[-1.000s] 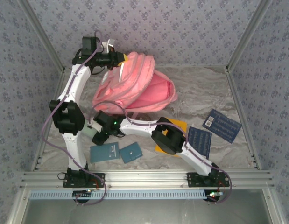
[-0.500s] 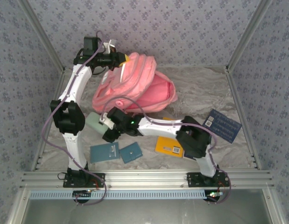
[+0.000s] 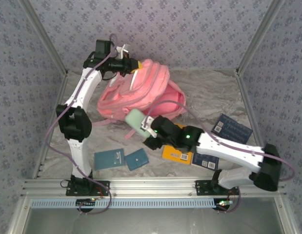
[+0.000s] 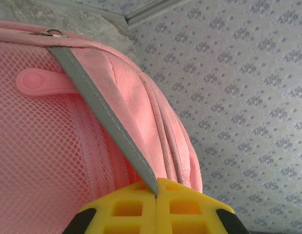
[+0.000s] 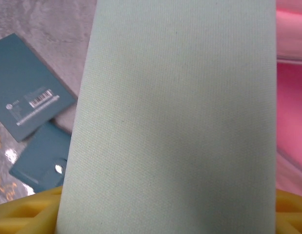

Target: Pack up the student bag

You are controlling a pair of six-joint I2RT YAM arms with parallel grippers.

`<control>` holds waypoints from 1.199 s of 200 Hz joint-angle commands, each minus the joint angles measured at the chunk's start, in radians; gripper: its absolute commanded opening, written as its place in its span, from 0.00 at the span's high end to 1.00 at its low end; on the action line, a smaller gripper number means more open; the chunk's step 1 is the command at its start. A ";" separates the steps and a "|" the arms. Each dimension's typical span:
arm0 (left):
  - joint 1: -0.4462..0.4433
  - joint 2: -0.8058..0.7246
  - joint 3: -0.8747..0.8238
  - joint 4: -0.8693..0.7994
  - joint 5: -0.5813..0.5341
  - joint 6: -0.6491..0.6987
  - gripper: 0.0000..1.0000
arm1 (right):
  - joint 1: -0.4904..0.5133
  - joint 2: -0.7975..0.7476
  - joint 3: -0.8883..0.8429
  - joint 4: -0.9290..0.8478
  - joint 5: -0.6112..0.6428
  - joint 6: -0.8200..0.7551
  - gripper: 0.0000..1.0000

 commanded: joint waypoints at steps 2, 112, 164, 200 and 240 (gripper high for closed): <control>-0.030 -0.038 0.070 0.040 0.093 0.058 1.00 | -0.013 -0.136 -0.013 -0.162 0.153 0.018 0.28; -0.043 -0.132 0.015 0.090 0.252 0.112 1.00 | -0.451 -0.334 -0.080 -0.249 0.023 0.165 0.32; -0.071 -0.162 -0.009 0.125 0.355 0.131 1.00 | -0.486 -0.170 -0.049 -0.200 -0.115 0.120 0.33; -0.076 -0.164 -0.005 0.121 0.380 0.148 1.00 | -0.486 -0.027 -0.013 -0.133 -0.154 0.009 0.31; -0.090 -0.166 -0.002 0.124 0.419 0.159 1.00 | -0.482 0.198 0.097 -0.098 0.002 -0.201 0.31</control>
